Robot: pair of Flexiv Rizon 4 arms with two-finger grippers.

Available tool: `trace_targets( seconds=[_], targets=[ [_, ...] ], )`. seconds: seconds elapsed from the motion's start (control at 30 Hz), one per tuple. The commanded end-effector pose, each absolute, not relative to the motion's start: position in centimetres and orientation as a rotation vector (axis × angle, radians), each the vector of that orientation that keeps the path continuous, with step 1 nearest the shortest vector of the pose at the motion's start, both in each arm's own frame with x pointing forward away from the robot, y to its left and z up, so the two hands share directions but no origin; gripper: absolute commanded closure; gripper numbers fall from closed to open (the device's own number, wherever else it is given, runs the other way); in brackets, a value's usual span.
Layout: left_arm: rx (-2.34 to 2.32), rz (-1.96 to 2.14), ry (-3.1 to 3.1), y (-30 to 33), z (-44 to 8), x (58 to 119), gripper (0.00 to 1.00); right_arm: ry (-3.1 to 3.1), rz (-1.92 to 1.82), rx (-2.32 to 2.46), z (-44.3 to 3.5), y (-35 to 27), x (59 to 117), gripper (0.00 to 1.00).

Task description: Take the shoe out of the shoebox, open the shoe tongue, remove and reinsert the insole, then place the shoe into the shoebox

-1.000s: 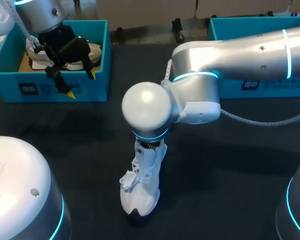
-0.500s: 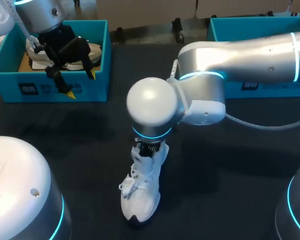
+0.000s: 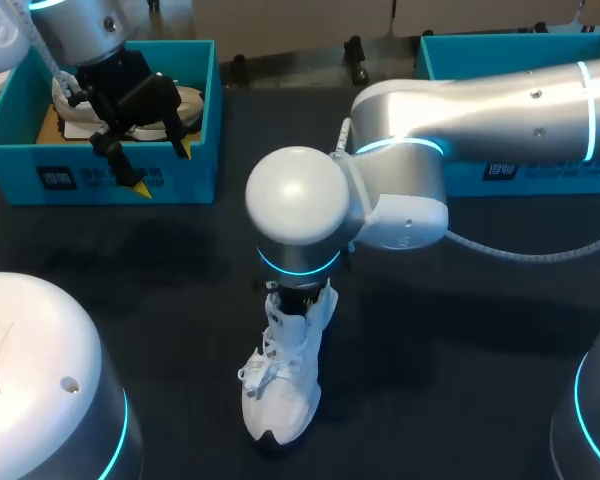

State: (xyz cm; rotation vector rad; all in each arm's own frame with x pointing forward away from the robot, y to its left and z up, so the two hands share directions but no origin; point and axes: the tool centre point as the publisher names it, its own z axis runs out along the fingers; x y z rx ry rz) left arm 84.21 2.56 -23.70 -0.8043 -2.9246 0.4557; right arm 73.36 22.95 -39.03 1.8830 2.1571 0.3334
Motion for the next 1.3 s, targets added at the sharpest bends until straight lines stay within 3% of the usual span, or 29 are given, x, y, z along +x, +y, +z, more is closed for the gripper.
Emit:
trace_targets(
  seconds=[0.03, 0.6, 1.3],
  targets=[
    [-0.805, 0.453, -2.925, 2.6, -23.7, 84.2, 0.00, 1.925, 0.410, 2.194, -41.2, 23.1, 73.0, 1.00],
    [-0.805, 0.453, -2.925, 2.6, -23.7, 84.2, 0.00, 1.957, 0.335, 2.348, -41.5, 25.5, 68.9, 1.00],
    [-0.805, 0.453, -2.925, 2.6, -23.7, 84.2, 0.00, 1.771, 0.190, 2.479, -35.5, 23.9, 71.3, 1.00]
  ],
)
